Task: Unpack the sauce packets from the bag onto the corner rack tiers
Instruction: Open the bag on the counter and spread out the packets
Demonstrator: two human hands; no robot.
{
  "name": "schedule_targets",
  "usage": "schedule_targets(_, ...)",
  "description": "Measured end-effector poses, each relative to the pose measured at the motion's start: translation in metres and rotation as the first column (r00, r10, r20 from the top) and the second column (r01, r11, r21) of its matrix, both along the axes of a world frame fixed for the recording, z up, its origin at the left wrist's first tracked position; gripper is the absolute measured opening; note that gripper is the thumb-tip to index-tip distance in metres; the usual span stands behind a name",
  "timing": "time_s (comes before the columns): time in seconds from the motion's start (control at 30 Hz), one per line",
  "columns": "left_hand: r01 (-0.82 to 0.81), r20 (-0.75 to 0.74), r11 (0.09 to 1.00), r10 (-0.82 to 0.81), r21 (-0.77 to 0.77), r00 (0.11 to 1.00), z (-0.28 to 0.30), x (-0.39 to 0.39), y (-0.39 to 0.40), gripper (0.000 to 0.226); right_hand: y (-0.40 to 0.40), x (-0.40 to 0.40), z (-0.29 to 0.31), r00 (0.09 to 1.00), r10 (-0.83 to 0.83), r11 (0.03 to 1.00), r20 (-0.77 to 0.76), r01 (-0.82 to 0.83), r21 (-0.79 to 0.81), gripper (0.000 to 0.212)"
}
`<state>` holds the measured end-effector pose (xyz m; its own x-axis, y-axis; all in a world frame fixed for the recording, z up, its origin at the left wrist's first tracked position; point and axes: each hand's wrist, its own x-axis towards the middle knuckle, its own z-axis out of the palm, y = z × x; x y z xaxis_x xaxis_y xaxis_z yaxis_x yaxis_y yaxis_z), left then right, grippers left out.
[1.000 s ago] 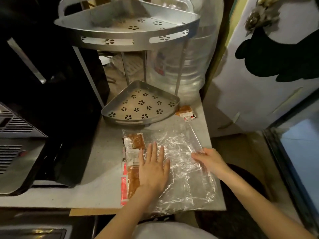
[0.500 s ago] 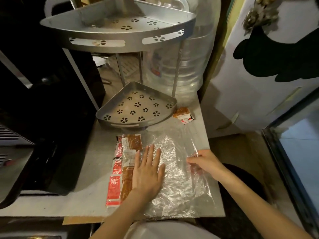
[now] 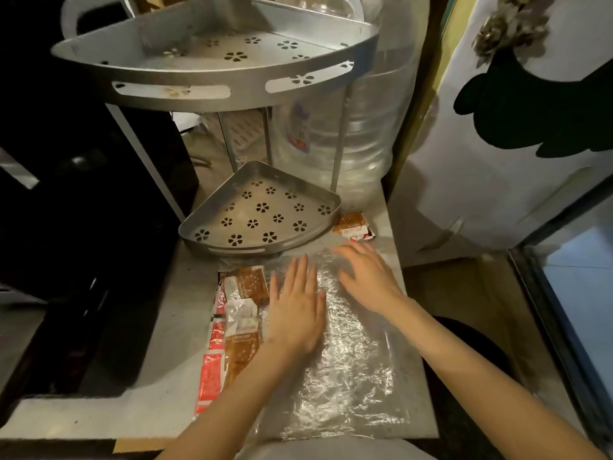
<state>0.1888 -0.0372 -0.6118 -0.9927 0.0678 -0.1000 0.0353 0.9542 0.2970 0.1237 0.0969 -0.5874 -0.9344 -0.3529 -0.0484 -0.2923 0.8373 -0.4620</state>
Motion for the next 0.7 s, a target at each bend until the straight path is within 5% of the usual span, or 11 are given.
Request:
schedule_targets(0.33, -0.011, 0.045, 1.000, 0.012, -0.014, 0.999, -0.035, -0.021, -0.001, 0.061, -0.022, -0.039, -0.019, 0.998, 0.034, 0.975, -0.052, -0.021, 0.220, 0.042)
schedule_targets(0.7, -0.016, 0.016, 1.000, 0.016, 0.003, 1.000, -0.041, -0.029, -0.002, 0.060, -0.020, -0.043, -0.034, 0.983, -0.070, 0.997, -0.167, 0.065, -0.034, 0.013)
